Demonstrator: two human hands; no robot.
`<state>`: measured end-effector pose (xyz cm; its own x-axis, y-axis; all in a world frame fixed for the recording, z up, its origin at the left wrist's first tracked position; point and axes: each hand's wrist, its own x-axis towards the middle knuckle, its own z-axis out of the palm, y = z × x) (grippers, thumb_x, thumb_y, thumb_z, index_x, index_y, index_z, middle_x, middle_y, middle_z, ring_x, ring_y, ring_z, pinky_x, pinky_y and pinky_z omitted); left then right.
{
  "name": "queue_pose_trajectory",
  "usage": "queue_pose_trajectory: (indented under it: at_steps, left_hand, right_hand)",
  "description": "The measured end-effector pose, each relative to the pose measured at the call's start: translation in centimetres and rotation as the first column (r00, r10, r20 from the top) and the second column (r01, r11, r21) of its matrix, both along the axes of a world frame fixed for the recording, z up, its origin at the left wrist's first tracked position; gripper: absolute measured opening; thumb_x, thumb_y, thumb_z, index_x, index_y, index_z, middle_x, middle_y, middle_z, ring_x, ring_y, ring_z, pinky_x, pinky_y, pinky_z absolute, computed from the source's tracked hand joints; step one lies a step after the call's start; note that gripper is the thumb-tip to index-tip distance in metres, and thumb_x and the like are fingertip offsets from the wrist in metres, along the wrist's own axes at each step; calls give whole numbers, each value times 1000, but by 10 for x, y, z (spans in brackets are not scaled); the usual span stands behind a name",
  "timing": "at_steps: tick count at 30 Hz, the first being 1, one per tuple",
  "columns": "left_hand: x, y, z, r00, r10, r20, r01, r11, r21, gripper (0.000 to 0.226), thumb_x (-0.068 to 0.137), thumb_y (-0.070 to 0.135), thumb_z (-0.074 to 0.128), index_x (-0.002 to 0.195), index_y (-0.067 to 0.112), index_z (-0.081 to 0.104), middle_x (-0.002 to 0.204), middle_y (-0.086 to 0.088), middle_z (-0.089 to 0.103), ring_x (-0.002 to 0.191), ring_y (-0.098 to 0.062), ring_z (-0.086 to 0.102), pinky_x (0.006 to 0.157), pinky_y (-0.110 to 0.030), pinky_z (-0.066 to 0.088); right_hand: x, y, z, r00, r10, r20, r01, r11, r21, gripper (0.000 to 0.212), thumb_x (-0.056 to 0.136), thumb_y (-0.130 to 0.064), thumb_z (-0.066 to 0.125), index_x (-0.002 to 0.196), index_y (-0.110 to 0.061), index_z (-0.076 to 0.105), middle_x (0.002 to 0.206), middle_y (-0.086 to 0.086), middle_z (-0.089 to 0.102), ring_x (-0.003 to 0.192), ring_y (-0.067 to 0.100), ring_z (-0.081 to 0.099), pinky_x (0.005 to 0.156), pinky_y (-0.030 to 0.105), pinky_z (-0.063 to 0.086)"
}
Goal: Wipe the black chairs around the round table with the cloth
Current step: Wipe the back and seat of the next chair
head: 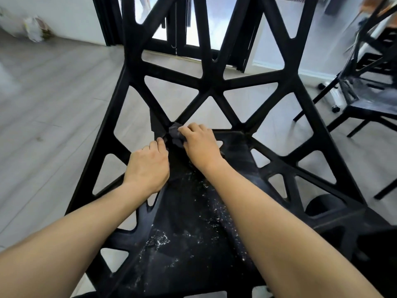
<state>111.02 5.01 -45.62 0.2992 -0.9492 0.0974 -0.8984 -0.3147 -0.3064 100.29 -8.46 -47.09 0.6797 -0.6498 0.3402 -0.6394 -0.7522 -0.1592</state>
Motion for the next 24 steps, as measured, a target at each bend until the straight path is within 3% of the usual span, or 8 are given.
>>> queue_pose_trajectory:
  at_steps: [3, 5, 7, 13, 16, 19, 21, 24]
  left_hand:
    - [2, 1, -4, 999, 16, 32, -16, 1000, 2, 57, 89, 21, 47, 138, -7, 51, 102, -16, 69, 76, -29, 68, 55, -32, 26]
    - [1, 2, -3, 999, 25, 31, -26, 1000, 10, 58, 89, 22, 53, 140, -6, 49, 105, -14, 69, 79, -27, 69, 56, -32, 27]
    - [-1, 1, 1, 999, 17, 49, -17, 1000, 3, 60, 93, 26, 48, 145, -3, 43, 113, -11, 67, 86, -24, 68, 58, -32, 28]
    - [-2, 1, 0, 995, 33, 96, -32, 999, -12, 63, 97, 29, 41, 151, -2, 34, 122, -9, 63, 93, -22, 67, 61, -31, 30]
    - [-2, 2, 0, 994, 30, 106, -27, 999, -32, 63, 98, 30, 39, 152, -2, 32, 125, -10, 62, 97, -22, 66, 62, -31, 29]
    - [0, 3, -1, 991, 16, 136, -10, 999, -38, 62, 97, 27, 38, 152, -3, 31, 125, -9, 62, 98, -21, 65, 63, -31, 29]
    - [0, 1, -2, 989, 20, 147, -13, 999, -42, 63, 95, 26, 38, 151, -2, 33, 123, -9, 63, 96, -20, 66, 62, -30, 29]
    - [-2, -1, -2, 995, 20, 97, -13, 997, -73, 61, 97, 25, 36, 151, -2, 30, 125, -11, 60, 99, -23, 65, 64, -31, 30]
  right_hand:
    - [-35, -19, 1, 977, -209, -38, 204, 974, -99, 24, 78, -6, 65, 101, -10, 65, 93, 14, 63, 83, 40, 60, 67, 41, 36]
    - [-76, -35, 4, 911, -404, -83, 394, 912, -117, 25, 84, -6, 59, 108, -10, 63, 103, 14, 63, 93, 40, 58, 77, 44, 40]
    - [-97, -43, 10, 852, -494, -175, 472, 868, -152, 28, 88, -5, 54, 115, -10, 60, 112, 14, 60, 103, 39, 55, 88, 48, 41]
    - [-84, -37, 24, 797, -480, -367, 456, 876, -157, 33, 100, -36, 49, 124, -13, 51, 124, 11, 52, 115, 34, 49, 86, 46, 42]
    - [-93, -43, 32, 781, -473, -409, 410, 881, -236, 27, 100, -28, 51, 122, -14, 56, 117, 9, 54, 110, 31, 50, 73, 40, 38]
    - [-70, -51, 35, 744, -487, -457, 411, 874, -260, 22, 98, -22, 53, 115, -12, 62, 110, 10, 55, 103, 29, 53, 69, 38, 37]
    - [-62, -60, 34, 758, -483, -439, 445, 874, -194, 23, 97, -23, 55, 114, -9, 62, 111, 12, 56, 105, 32, 56, 71, 39, 38]
    - [-74, -68, 35, 835, -472, -282, 497, 868, 17, 30, 94, -26, 58, 114, -5, 62, 113, 15, 55, 106, 38, 59, 73, 40, 42]
